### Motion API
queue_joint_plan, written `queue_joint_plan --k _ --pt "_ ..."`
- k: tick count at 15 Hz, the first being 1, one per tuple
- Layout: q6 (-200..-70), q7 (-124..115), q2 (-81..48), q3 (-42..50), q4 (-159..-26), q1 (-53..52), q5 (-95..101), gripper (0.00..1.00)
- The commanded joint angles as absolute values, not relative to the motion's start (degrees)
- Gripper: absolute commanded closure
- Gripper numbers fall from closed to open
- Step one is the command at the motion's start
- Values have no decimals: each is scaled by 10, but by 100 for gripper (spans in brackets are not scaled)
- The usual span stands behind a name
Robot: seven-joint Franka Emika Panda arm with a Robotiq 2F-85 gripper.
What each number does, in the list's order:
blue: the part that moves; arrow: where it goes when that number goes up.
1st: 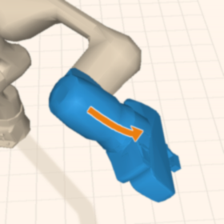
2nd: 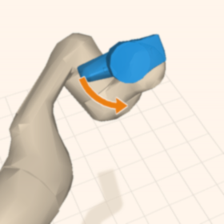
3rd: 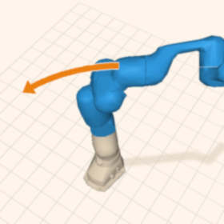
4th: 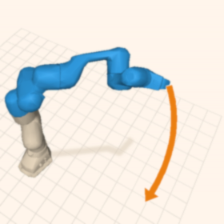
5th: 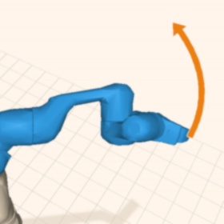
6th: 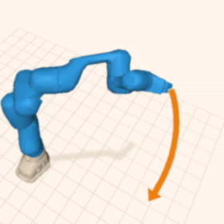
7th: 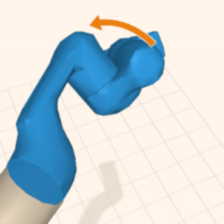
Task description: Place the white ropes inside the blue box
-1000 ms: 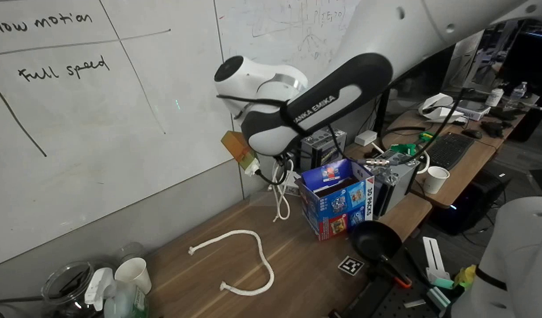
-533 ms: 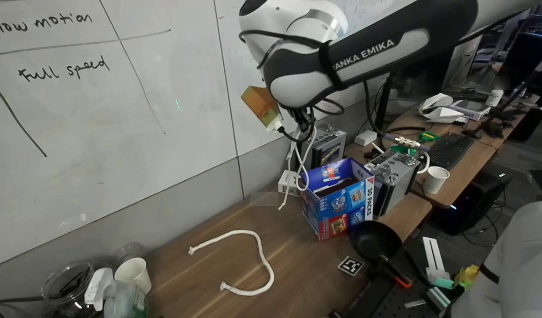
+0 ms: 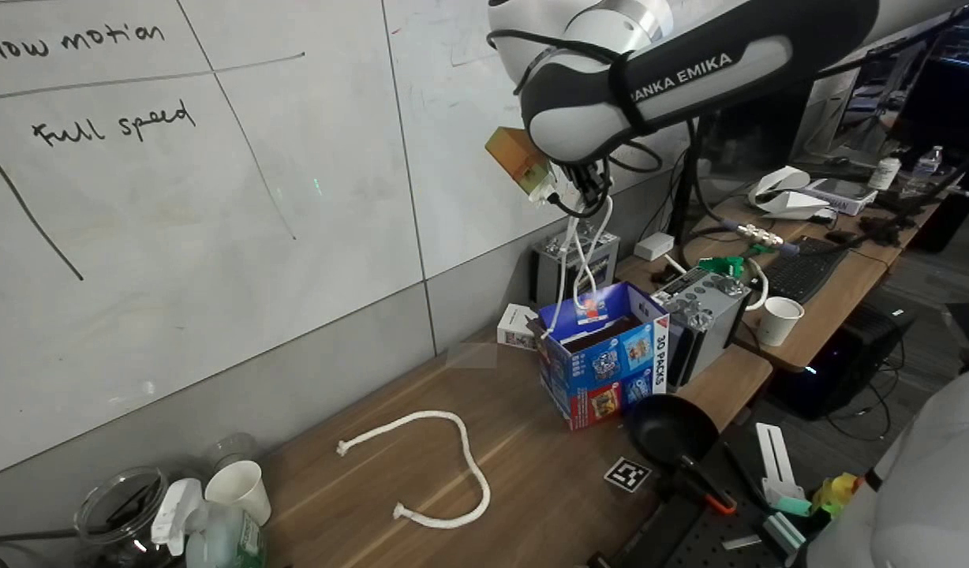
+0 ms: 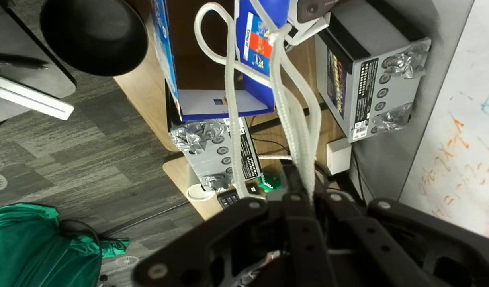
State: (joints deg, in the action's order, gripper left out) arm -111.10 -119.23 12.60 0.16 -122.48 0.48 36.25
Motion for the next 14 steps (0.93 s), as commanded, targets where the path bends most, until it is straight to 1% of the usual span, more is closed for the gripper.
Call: queue_joint_plan --k 1,6,14 --pt "-1106 -1173 137 0 -1221 31 386 99" --pt "-1151 -1131 122 23 -1234 56 379 99" --pt "-1332 -1007 51 63 -1281 74 341 99"
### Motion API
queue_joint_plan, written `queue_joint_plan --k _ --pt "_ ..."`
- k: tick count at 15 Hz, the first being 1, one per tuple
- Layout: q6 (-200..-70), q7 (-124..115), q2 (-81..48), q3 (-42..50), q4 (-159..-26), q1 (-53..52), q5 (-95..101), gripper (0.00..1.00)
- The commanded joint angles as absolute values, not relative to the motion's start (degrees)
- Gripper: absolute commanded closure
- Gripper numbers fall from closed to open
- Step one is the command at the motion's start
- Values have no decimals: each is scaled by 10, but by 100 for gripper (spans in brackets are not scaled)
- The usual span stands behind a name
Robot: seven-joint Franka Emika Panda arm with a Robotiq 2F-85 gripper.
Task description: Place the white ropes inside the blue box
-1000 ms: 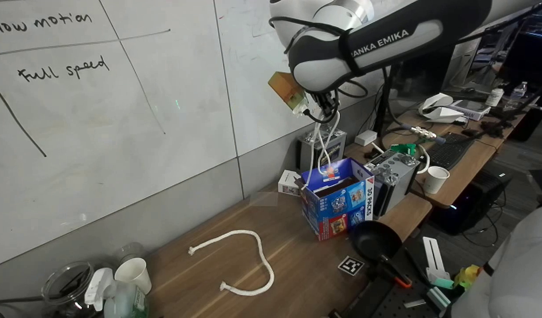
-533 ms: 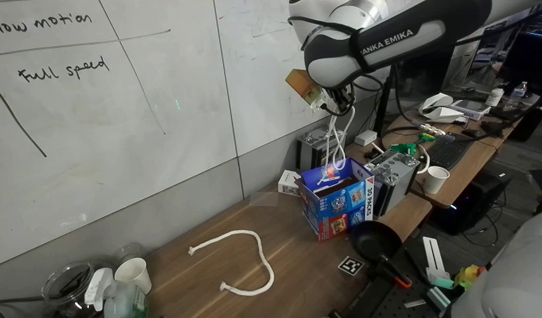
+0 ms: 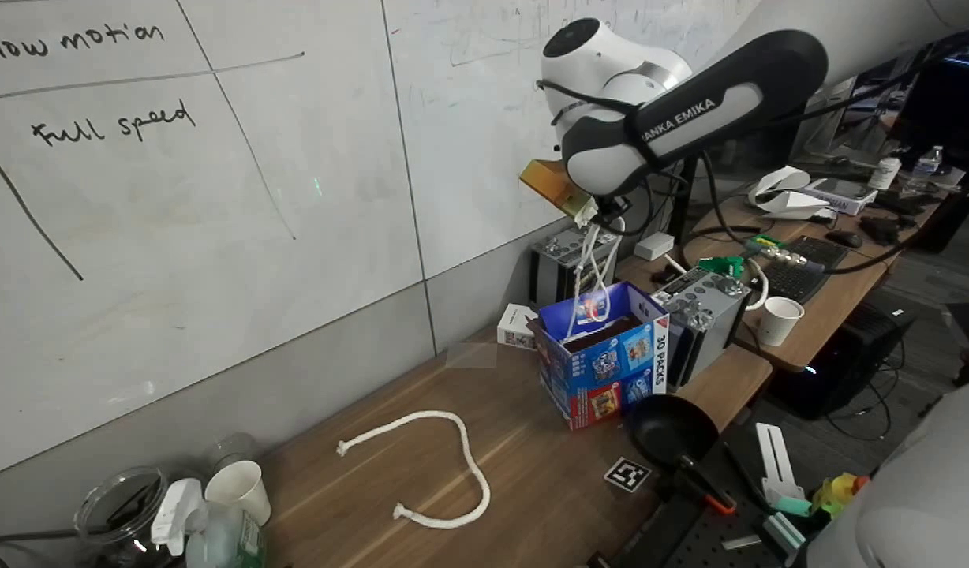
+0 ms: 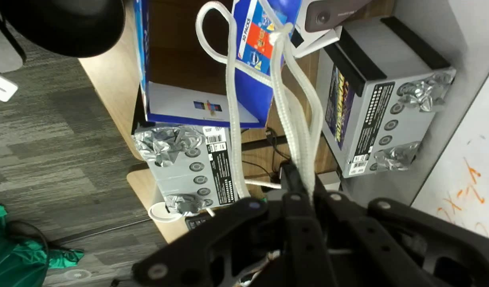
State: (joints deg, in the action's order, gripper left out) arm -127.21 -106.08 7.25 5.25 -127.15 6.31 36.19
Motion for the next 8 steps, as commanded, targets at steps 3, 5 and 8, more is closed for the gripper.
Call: queue_joint_plan --k 3,5,8 --pt "-1379 -957 21 73 -1288 80 316 99" --pt "-1397 -929 7 78 -1291 84 301 99" --pt "-1418 -884 -6 83 -1297 86 269 99"
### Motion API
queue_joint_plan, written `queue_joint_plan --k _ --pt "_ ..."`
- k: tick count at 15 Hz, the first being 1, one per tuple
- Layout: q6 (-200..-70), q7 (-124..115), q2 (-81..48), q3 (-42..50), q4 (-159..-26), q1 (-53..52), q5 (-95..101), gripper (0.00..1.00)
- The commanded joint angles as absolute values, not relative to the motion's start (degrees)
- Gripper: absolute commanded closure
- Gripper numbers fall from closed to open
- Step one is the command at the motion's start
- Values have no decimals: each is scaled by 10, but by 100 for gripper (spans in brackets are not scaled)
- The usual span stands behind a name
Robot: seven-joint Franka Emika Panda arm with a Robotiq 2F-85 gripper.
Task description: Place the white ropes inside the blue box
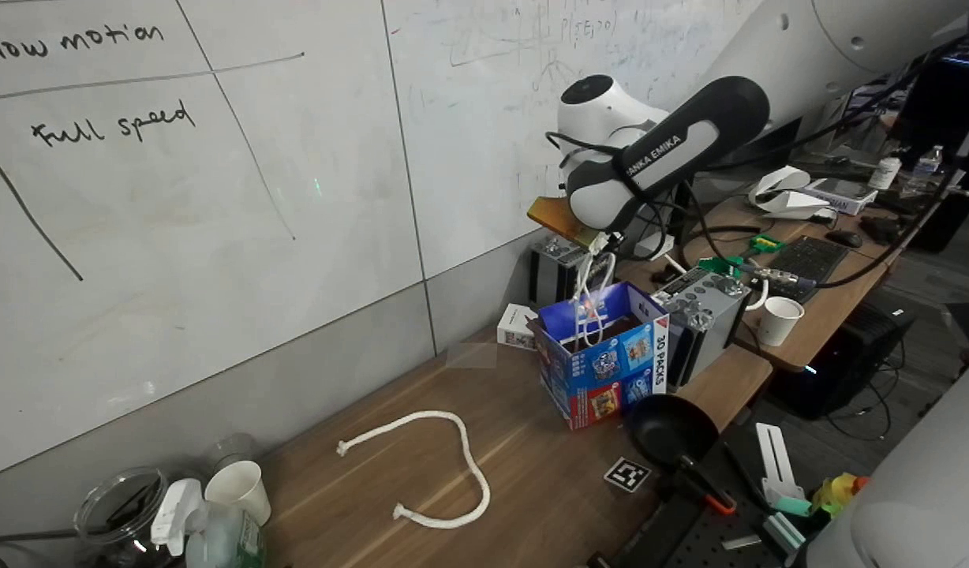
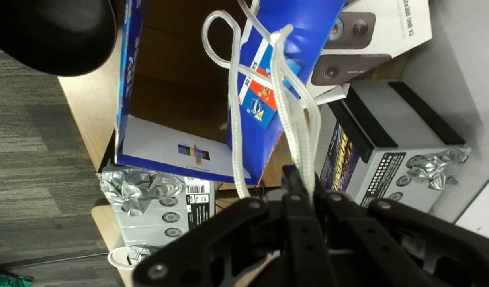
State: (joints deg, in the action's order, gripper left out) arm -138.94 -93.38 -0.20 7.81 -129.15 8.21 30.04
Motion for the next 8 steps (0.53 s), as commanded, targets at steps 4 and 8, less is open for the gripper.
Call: queue_joint_plan --k 4,8 --pt "-1412 -806 -10 84 -1307 83 202 99" --pt "-1399 -728 -7 84 -1319 84 127 99"
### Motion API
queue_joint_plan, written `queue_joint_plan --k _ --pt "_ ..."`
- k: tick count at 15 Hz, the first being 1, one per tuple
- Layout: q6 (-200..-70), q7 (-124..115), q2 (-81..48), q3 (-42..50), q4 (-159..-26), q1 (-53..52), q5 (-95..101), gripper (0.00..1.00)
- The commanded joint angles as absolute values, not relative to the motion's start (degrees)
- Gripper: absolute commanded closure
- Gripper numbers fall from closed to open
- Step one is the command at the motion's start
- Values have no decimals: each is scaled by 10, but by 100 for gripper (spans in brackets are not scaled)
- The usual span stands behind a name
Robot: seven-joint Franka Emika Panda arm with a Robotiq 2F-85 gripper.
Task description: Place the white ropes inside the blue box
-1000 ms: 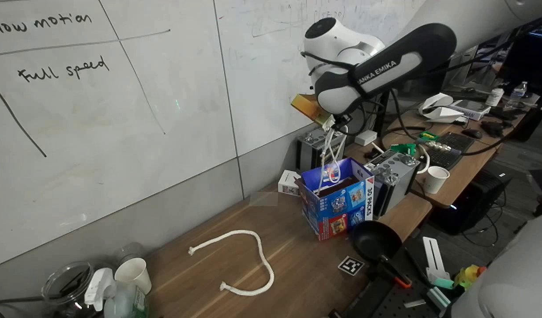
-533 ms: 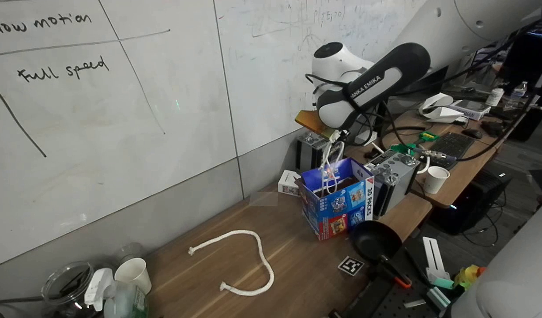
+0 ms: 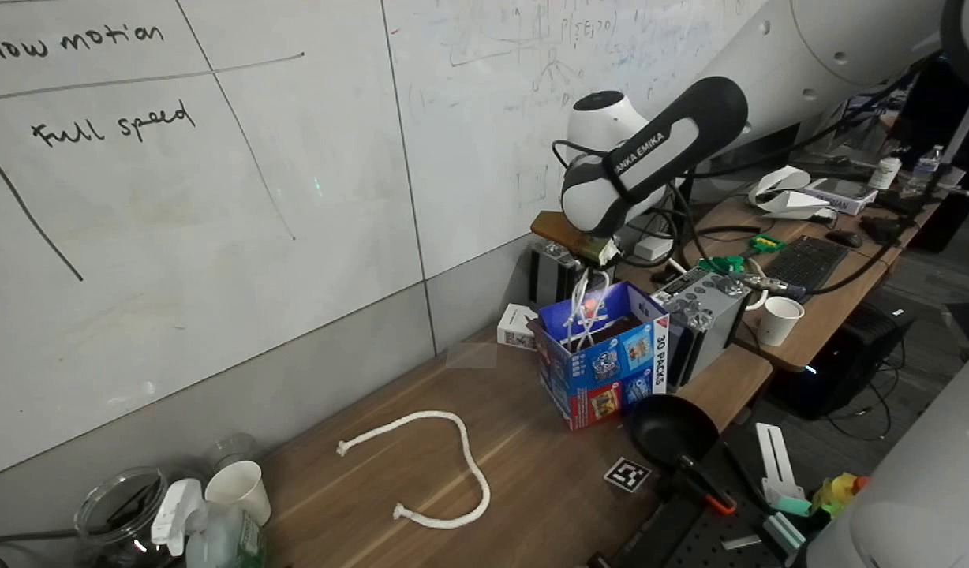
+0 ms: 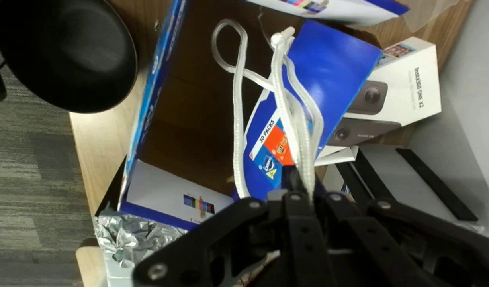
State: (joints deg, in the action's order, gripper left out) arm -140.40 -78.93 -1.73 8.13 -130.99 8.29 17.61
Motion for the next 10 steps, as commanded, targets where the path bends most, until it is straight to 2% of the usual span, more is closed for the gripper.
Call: queue_joint_plan --k 1,5,6,7,9,10 --pt "-1392 -714 -7 84 -1321 84 115 99" --pt "-1381 -675 -5 88 -1328 85 85 99" --pt "-1380 -670 -5 89 -1329 86 76 92" --pt "-1378 -661 -4 90 -1331 86 67 68" --pt "-1377 -635 -2 91 -1335 86 46 65" --pt "-1377 -614 0 90 -1338 85 36 57"
